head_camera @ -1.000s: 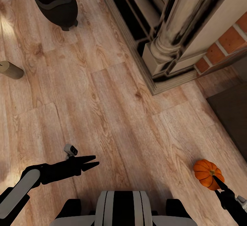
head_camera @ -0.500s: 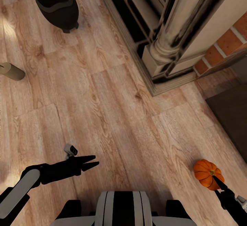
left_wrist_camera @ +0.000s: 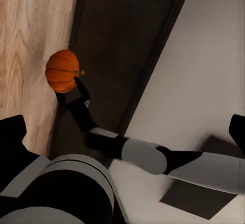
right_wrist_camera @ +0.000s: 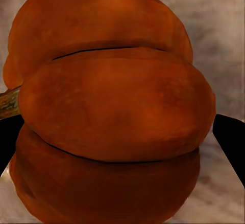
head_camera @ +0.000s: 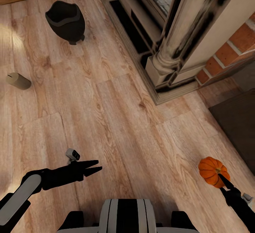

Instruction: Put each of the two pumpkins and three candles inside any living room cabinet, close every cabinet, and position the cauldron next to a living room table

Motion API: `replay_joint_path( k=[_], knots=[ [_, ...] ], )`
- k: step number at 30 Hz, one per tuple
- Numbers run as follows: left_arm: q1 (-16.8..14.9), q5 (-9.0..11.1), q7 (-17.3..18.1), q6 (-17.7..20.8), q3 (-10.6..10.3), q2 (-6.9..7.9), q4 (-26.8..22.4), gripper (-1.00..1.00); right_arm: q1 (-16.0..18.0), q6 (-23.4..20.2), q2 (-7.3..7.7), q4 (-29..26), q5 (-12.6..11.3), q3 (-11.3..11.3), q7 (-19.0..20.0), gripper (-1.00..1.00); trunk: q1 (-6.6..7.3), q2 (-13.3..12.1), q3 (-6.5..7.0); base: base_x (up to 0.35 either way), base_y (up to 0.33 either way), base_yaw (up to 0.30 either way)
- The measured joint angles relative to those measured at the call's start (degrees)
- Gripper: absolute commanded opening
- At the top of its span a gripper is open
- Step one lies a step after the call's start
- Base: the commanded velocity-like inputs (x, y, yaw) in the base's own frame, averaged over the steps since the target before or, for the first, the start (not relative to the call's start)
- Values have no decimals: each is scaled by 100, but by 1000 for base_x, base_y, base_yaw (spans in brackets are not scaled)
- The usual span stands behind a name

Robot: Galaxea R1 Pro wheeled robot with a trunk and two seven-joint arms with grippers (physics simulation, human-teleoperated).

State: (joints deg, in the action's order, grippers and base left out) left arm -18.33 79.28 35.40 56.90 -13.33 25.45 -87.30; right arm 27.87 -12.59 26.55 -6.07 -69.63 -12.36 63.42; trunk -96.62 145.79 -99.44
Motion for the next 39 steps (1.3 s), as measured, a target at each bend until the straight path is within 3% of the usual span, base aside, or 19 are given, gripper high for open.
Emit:
replay_joint_path(
  k=[2,7,11,15,20,31,36,39],
  knots=[
    [1,1,0,1,1,2,11,100,2,-19,1,-495,61,-154,22,-100,6,-3,45,0,0,0],
    [-1,-7,3,0,17,26,28,100,0,-170,-1,-1050,85,-97,30,-100,18,-9,155,0,0,0],
    [-1,-1,6,0,20,71,34,100,-3,-284,-18,-1100,241,164,29,-100,28,-15,243,0,0,0],
    [-1,39,8,7,28,139,35,100,-3,-274,-27,-1107,304,263,7,-100,39,-20,332,0,0,0],
    [-1,65,13,9,29,240,35,100,-3,-258,-34,-1100,375,278,19,-100,52,-27,443,0,0,0],
    [0,80,17,12,30,264,35,100,-3,-305,-41,-1029,534,277,66,-100,80,-42,687,0,0,0],
    [3,86,22,17,30,283,35,100,-3,-310,-46,-1047,528,276,65,-100,80,-42,688,0,0,18],
    [8,184,25,17,32,372,34,100,-2,-310,-45,-1066,534,277,65,-100,80,-42,700,-7,0,171]
  ],
)
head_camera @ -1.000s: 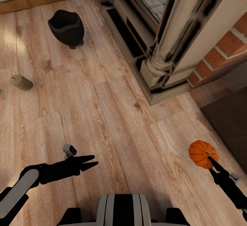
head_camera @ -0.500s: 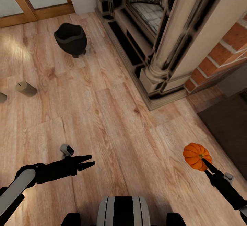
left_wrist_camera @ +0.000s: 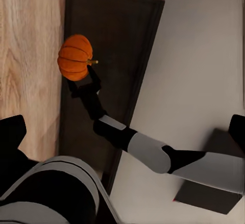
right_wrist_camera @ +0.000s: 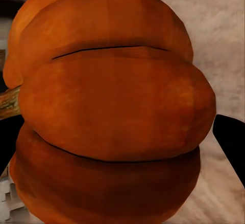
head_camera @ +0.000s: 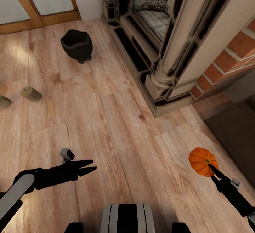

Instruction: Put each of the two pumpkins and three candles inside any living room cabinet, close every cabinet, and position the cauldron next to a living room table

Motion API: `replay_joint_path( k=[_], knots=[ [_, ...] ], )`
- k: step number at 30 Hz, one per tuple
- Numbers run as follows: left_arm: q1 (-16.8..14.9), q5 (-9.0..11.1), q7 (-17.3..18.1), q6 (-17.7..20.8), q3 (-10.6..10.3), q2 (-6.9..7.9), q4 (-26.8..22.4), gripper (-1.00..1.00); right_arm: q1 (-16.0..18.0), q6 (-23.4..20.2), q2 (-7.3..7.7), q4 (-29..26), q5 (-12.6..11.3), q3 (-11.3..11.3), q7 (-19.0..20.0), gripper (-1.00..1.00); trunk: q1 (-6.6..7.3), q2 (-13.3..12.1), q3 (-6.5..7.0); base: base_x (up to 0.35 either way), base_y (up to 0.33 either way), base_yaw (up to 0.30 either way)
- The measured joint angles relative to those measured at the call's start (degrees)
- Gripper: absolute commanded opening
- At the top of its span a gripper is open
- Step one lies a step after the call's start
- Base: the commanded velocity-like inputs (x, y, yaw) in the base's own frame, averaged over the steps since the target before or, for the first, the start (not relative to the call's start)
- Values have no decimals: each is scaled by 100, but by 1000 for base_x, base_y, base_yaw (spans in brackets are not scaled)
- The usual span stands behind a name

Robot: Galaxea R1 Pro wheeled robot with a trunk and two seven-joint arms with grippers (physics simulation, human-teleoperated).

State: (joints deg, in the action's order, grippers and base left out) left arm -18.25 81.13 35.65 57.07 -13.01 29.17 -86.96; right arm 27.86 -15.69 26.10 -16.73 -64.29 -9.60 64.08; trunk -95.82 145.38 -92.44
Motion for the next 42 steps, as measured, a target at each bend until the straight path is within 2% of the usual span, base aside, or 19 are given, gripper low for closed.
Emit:
replay_joint_path(
  k=[2,8,11,13,18,23,30,42],
  knots=[
    [2,80,0,0,1,40,-4,100,1,0,4,1,0,-10,0,-100,-1,0,12,-140,59,214],
    [5,141,-2,0,2,163,-3,100,1,1,6,-5,12,11,-21,-100,-3,0,49,-252,155,235],
    [11,303,-3,0,3,208,3,100,2,2,6,-19,14,13,-31,-100,-3,0,67,-265,194,246],
    [12,343,-3,0,3,214,5,100,1,2,6,-21,15,16,-37,-100,-3,0,78,-258,205,249],
    [13,370,-3,0,4,218,5,100,1,5,5,-21,18,21,-44,-100,-3,0,105,-230,207,254],
    [14,376,-1,0,140,217,38,100,0,6,7,-24,18,22,-45,-100,0,0,131,-48,65,256],
    [16,377,0,0,194,217,48,100,0,13,5,-30,20,24,-47,-100,0,0,168,-3,4,256],
    [18,393,-1,1,305,212,288,100,0,26,2,-32,25,30,-53,-100,31,-16,497,0,0,256]
  ],
)
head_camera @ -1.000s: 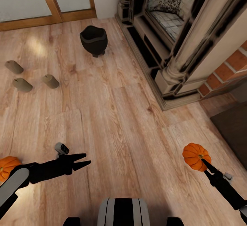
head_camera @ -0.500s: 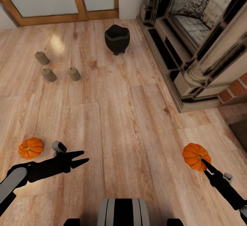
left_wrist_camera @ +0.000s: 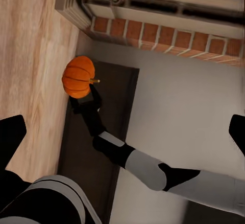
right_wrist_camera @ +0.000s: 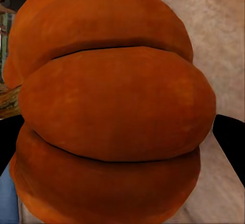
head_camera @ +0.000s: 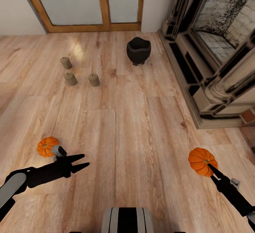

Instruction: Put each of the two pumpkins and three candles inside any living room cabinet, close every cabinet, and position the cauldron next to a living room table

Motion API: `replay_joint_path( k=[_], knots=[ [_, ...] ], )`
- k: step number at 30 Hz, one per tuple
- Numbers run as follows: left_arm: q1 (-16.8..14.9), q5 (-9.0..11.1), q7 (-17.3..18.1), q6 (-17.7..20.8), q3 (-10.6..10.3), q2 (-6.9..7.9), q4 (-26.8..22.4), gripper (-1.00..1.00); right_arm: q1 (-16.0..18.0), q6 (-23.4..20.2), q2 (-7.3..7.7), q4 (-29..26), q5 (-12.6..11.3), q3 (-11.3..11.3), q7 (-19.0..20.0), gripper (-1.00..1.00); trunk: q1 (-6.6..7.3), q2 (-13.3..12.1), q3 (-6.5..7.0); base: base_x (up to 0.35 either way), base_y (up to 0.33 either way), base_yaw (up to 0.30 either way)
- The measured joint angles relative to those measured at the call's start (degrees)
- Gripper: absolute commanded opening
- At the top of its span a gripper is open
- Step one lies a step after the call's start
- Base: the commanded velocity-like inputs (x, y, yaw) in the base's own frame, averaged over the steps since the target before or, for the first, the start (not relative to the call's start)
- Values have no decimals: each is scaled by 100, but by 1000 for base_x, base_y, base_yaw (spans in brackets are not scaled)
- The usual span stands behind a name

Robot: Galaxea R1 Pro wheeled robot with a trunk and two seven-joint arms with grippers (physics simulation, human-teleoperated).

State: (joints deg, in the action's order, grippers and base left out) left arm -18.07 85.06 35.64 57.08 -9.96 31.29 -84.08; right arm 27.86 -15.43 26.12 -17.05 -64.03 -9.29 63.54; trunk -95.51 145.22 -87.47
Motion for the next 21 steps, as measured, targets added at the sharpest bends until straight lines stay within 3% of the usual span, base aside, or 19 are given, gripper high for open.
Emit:
replay_joint_path(
  k=[21],
  knots=[
    [1,-23,116,-2,21,5,28,100,-1,27,-10,5,0,5,-3,-100,54,-28,577,0,0,256]
  ],
)
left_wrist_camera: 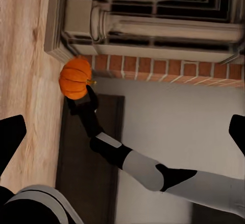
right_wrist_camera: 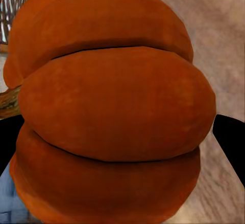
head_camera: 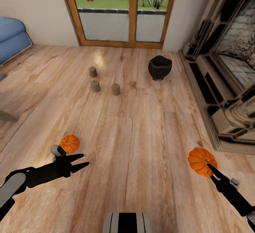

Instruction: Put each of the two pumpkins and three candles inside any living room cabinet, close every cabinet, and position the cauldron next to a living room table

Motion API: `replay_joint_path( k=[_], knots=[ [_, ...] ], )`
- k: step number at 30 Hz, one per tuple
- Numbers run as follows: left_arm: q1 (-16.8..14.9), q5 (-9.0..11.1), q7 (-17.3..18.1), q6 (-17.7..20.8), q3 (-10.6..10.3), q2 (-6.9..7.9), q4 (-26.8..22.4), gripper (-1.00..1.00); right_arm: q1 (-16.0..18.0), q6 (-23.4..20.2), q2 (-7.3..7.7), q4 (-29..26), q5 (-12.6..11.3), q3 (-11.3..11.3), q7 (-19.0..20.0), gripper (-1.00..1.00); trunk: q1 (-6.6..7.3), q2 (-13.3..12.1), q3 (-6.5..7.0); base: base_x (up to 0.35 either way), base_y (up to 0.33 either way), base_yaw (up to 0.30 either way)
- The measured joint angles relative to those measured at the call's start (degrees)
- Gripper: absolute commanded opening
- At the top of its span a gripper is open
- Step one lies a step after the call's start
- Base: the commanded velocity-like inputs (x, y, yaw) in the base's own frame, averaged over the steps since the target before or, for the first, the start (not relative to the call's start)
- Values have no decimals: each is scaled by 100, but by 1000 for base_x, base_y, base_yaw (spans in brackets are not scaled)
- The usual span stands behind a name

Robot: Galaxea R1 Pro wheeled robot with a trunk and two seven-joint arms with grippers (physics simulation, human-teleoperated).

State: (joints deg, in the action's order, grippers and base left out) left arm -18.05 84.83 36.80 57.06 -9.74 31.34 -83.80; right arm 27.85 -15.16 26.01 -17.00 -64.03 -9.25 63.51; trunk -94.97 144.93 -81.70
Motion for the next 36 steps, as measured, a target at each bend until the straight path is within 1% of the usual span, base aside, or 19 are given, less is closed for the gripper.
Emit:
replay_joint_path(
  k=[5,9,13,15,16,18,19,21,22,23,24,26,28,30,33,36],
  knots=[
    [-2,-2,2,0,12,0,112,100,0,2,-10,-5,1,-1,-30,-100,13,-7,137,0,0,256],
    [-2,1,7,0,67,0,192,100,0,9,-11,-12,1,-1,-35,-100,23,-12,247,0,0,256],
    [-1,-7,2,0,82,4,211,100,0,-11,-11,-13,44,2,-45,-100,33,-17,356,0,0,259],
    [-1,-7,5,0,86,23,215,100,0,-19,-14,-9,58,0,-56,-100,39,-20,411,0,0,260],
    [0,-3,3,0,87,62,216,100,0,-19,-21,-8,66,3,-81,-100,41,-21,439,0,0,260],
    [-1,-5,6,0,88,122,216,100,-1,-8,-121,-5,80,19,-238,-100,46,-24,493,0,0,261],
    [-1,-11,7,0,88,135,217,100,-2,1,-201,-6,86,22,-365,-100,49,-26,520,0,0,263],
    [-1,-37,4,0,87,143,219,100,11,9,-419,-56,88,62,-680,-100,54,-28,575,0,0,266],
    [-1,-47,2,-3,86,146,221,100,19,14,-564,-210,87,124,-911,-100,56,-30,602,0,0,267],
    [-1,-51,1,-5,88,147,248,100,22,14,-634,-362,96,184,-1058,-100,59,-31,629,0,0,267],
    [0,-42,0,-7,92,148,308,100,25,17,-675,-527,82,158,-1197,-100,62,-32,656,0,0,267],
    [-3,-23,2,-9,117,148,507,100,26,21,-724,-853,80,175,-1449,-100,67,-35,711,0,0,267],
    [-3,-31,-1,-8,230,149,583,100,26,65,-738,-975,79,172,-1555,-100,72,-38,764,0,0,267],
    [-6,-48,-2,-8,326,149,615,100,28,118,-748,-1025,80,177,-1597,-100,77,-40,818,0,0,267],
    [-6,-59,-2,-9,377,142,628,100,49,136,-749,-1053,79,178,-1632,-100,85,-44,899,0,0,267],
    [-3,-64,-2,-10,387,146,631,100,51,125,-748,-1056,89,182,-1632,-100,85,-45,914,0,0,267]
  ],
)
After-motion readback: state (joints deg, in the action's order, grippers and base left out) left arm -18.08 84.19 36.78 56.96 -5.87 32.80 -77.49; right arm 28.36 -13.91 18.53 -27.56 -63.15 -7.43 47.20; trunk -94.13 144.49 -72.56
